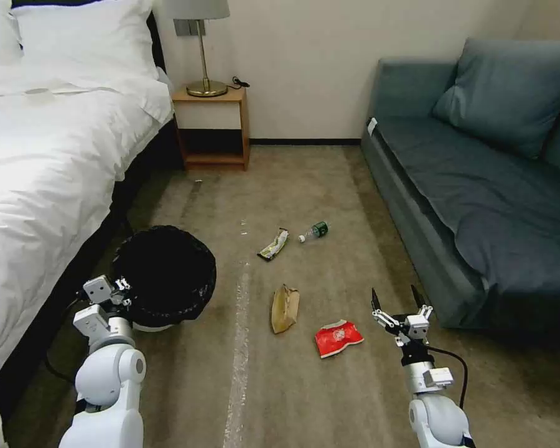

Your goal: Pick up the trash bin, then pick up the garbage on the floor and place it into the trash bin.

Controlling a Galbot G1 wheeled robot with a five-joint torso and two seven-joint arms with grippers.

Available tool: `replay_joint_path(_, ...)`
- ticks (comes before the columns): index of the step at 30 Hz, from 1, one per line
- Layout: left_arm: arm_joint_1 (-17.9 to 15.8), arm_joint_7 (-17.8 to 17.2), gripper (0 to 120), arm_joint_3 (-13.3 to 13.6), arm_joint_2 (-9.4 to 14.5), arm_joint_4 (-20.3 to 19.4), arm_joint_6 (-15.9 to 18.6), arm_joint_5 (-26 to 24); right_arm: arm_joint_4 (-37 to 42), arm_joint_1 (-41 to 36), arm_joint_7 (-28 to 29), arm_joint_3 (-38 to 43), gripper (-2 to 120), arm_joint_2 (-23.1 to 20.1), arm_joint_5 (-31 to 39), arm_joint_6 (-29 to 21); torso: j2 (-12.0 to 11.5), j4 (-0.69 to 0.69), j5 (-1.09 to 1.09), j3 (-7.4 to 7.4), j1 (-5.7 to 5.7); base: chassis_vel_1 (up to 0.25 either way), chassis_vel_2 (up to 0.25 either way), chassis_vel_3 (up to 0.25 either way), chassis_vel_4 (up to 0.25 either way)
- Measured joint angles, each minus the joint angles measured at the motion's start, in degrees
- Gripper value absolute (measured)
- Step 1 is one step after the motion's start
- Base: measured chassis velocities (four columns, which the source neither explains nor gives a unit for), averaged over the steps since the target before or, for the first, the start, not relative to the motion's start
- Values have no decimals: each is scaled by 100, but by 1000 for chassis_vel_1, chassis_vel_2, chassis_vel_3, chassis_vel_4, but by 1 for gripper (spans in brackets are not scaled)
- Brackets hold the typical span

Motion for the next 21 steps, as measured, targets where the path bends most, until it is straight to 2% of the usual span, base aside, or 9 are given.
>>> replay_joint_path(15,51,12,5,2,-20,-31,-18,26,-56,11,102,-33,100,-2,-2,187,0,0,1,0,0,-58,62,67,-58)
replay_joint_path(21,92,11,5,1,-39,-52,-25,41,-51,0,108,-41,100,-27,-26,251,0,0,0,0,0,-8,5,3,-9)
